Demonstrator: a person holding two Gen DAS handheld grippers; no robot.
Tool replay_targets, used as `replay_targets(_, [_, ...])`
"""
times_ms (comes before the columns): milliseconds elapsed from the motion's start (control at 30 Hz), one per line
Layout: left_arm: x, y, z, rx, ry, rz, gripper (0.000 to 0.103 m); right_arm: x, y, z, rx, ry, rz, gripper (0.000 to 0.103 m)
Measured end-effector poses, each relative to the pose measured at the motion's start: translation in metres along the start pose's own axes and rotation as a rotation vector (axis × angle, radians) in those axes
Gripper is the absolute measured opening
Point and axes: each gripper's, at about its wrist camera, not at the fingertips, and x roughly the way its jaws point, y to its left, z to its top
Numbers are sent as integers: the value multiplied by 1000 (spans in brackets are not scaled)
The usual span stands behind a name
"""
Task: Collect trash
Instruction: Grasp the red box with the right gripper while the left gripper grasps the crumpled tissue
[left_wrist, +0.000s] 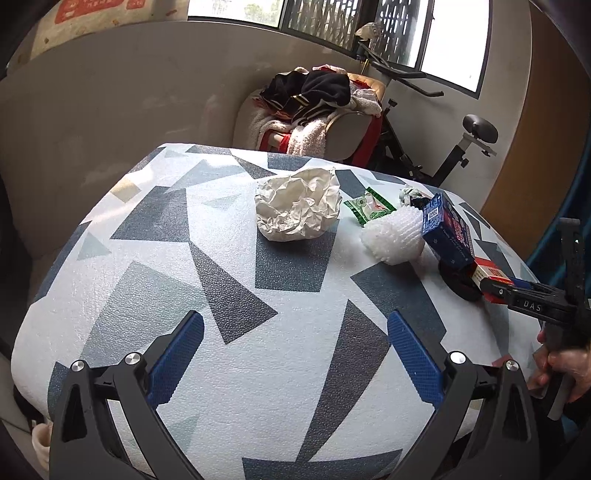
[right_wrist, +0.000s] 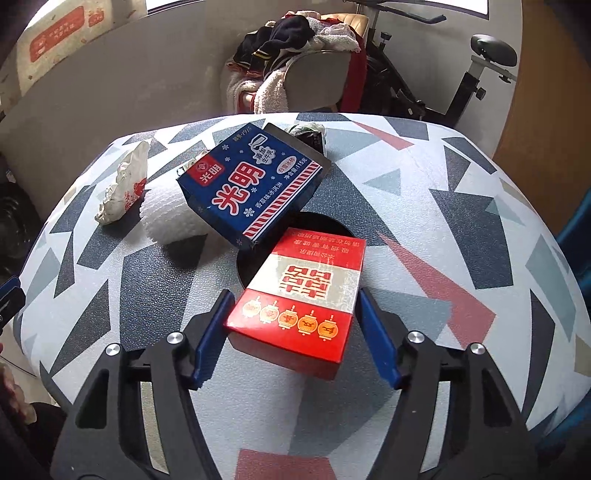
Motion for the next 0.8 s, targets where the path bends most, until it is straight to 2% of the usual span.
replay_targets(367, [40, -6, 26, -42, 61, -29, 97, -28, -34, -23, 0, -75, -26, 67])
replay_targets(633, [92, -14, 69, -42, 74, 15, 94, -32, -49, -17, 28, -116, -32, 67])
replay_targets(700, [108, -24, 81, 11, 79, 45, 94, -32, -51, -16, 27, -121, -32, 67])
replay_targets(800, [138, -43, 89, 133, 125, 131, 93, -31, -54, -16, 37, -121, -25, 67])
